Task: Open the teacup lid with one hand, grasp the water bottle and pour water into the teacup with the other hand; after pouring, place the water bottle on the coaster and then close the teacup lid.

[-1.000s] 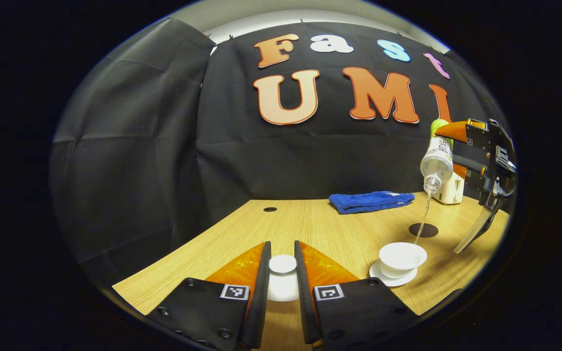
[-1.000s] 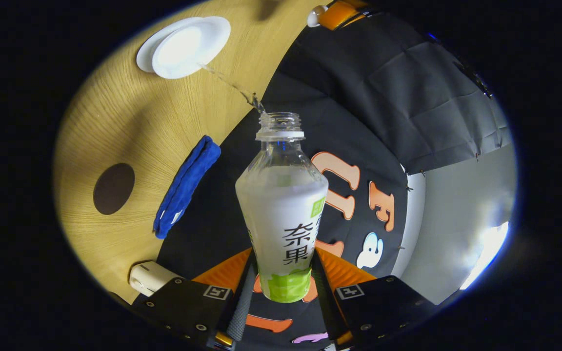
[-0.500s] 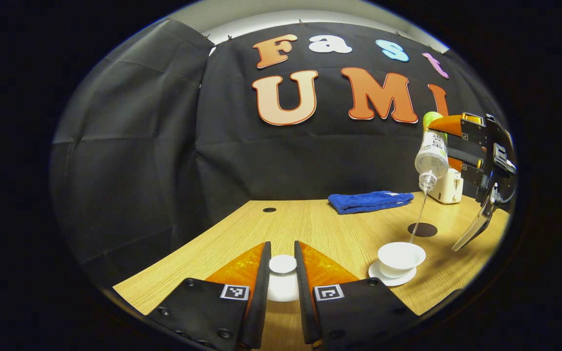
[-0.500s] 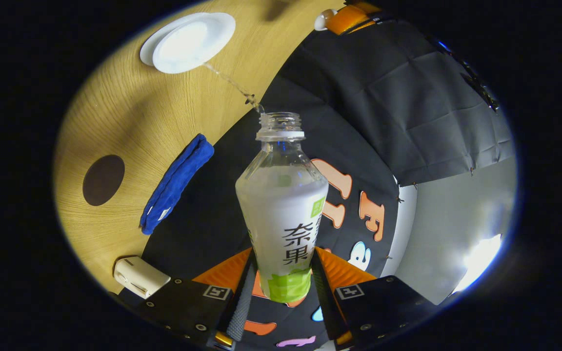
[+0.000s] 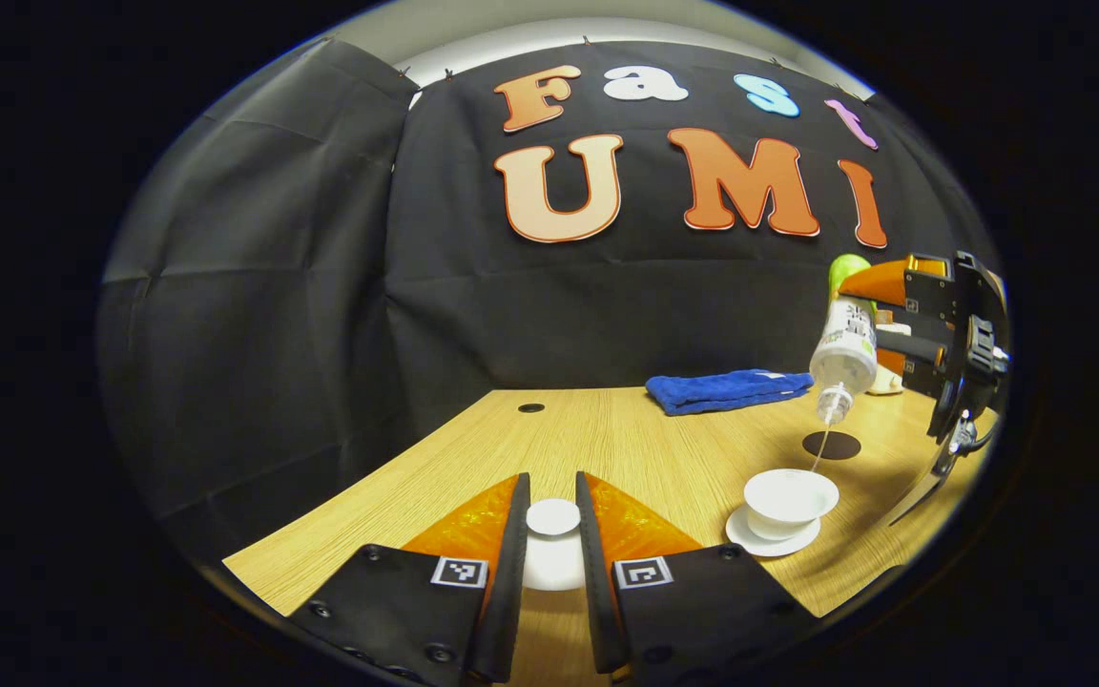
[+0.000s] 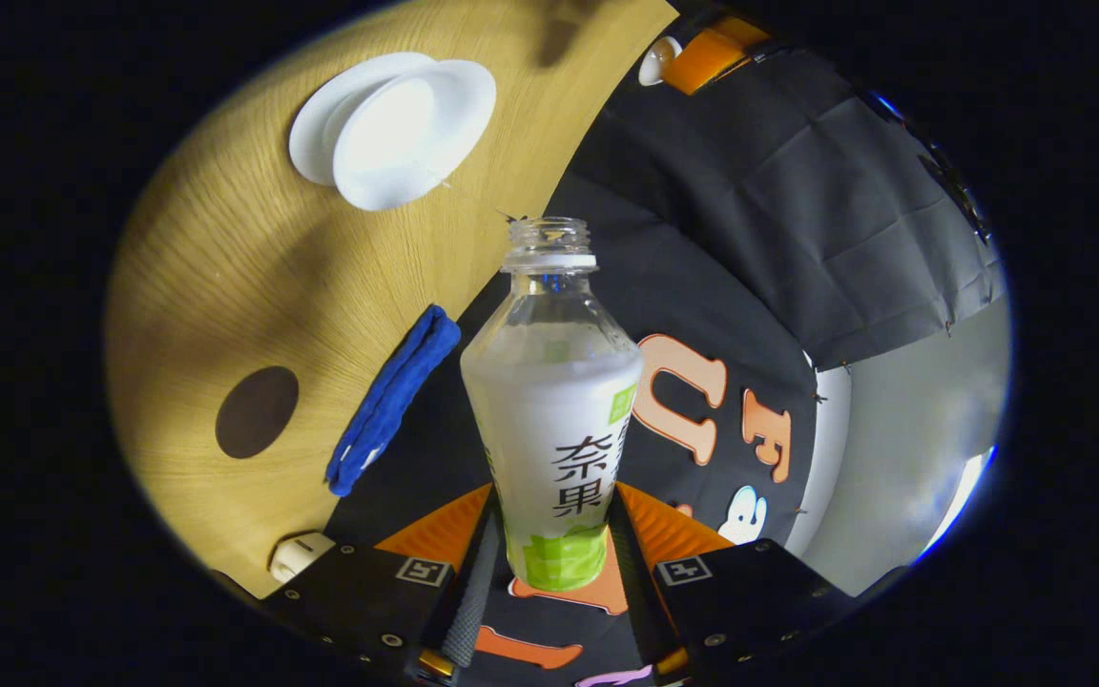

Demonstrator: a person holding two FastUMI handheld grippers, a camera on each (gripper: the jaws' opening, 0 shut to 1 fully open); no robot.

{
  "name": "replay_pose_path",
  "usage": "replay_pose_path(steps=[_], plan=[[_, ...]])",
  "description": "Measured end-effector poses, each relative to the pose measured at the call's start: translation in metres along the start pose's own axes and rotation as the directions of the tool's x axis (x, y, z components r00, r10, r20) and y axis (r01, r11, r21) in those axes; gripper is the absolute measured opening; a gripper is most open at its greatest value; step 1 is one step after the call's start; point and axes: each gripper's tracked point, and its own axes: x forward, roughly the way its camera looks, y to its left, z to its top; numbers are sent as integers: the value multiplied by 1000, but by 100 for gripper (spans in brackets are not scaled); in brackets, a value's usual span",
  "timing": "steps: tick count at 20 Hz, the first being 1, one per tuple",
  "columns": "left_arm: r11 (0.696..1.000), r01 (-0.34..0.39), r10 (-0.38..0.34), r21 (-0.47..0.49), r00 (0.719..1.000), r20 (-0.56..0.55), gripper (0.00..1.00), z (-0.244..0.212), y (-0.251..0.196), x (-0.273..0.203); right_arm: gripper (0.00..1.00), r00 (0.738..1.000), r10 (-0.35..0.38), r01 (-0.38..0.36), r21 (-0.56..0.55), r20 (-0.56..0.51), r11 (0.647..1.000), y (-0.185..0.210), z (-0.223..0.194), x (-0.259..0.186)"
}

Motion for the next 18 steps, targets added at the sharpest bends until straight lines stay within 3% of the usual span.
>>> replay_pose_path(steps=[4,6,8,11,15,18], plan=[[1000,17,-16,-8,1000,17,34,5,-4,-3,64,995,97,-97,165,5,981,30,9,-2],[999,31,-31,-16,999,28,34,10,-11,-1,63,989,150,-146,280,7,949,44,14,-8],[999,44,-44,-14,998,34,34,15,-18,1,64,981,193,-182,417,16,890,52,20,-11],[998,58,-58,-3,997,44,34,20,-28,2,64,972,233,-198,654,34,730,52,14,-8],[998,67,-68,3,995,72,34,33,-42,2,64,973,214,-47,839,-84,542,48,-29,3],[997,80,-80,2,992,101,34,45,-51,0,65,955,269,43,957,-124,288,62,-68,21]])
